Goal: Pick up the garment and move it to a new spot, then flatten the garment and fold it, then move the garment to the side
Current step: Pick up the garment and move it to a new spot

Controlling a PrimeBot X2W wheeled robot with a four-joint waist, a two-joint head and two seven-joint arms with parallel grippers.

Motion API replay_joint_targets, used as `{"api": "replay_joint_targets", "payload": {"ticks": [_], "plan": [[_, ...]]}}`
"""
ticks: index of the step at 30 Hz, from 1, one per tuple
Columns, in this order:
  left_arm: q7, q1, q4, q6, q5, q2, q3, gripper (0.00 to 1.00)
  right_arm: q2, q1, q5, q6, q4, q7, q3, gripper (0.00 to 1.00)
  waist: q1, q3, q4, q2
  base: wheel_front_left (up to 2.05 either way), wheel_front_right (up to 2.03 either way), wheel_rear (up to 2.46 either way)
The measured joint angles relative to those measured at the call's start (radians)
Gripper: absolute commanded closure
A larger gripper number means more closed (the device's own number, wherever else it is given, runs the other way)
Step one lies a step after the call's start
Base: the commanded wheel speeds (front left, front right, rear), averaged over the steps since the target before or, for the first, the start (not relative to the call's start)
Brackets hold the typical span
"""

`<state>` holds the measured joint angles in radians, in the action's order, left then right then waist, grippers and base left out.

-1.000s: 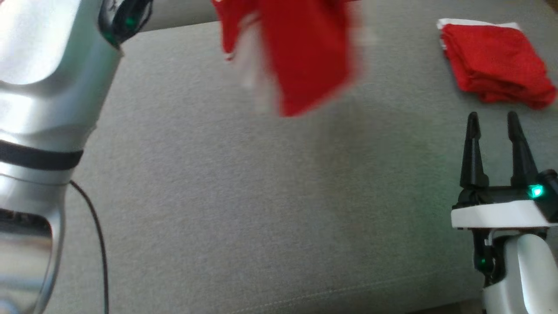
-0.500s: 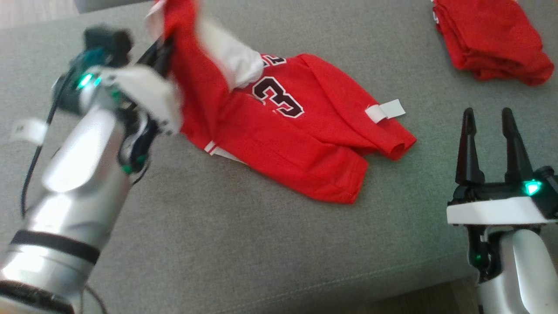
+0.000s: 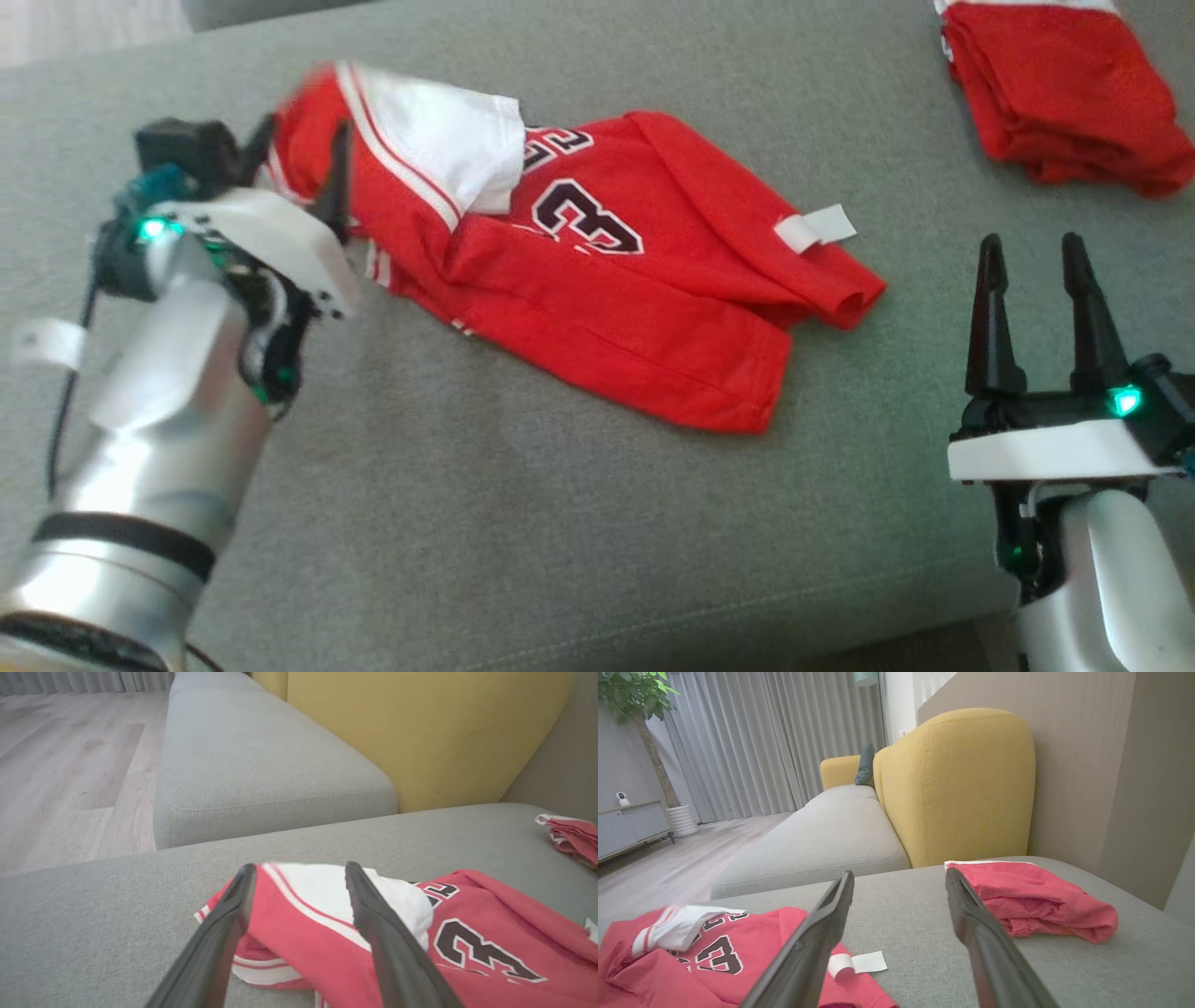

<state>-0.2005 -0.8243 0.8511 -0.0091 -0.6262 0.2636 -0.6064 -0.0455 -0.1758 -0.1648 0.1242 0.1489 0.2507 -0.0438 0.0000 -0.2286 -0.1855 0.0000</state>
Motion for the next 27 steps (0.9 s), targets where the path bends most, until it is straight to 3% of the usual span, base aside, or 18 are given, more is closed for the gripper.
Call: {"api": "replay_joint_targets", "payload": {"ticks": [5,10,15,27], "plan": [[-0.04,0.064,-0.056,0.002,0.0,-0.016,0.0,0.0,0.0,0.007,0.022,0.0,0.011,0.0,0.004,0.0,0.0,0.036,0.023,0.0,0.0,0.0,0.0],[-0.049,0.2,-0.177,0.04,0.017,-0.016,0.014,0.0,0.0,0.032,0.06,0.0,0.011,-0.005,0.007,0.0,0.0,0.09,0.059,0.0,0.0,0.0,0.0],[-0.049,0.392,-0.386,0.093,0.063,-0.015,0.075,0.0,0.0,0.093,0.086,0.0,0.007,-0.034,0.005,0.0,-0.0001,0.153,0.117,0.0,0.0,0.0,0.0],[-0.049,0.752,-0.65,0.181,0.152,-0.034,0.19,0.0,0.001,0.219,0.088,0.0,0.006,-0.044,-0.001,0.0,-0.0001,0.227,0.208,0.0,0.0,0.0,0.0]]}}
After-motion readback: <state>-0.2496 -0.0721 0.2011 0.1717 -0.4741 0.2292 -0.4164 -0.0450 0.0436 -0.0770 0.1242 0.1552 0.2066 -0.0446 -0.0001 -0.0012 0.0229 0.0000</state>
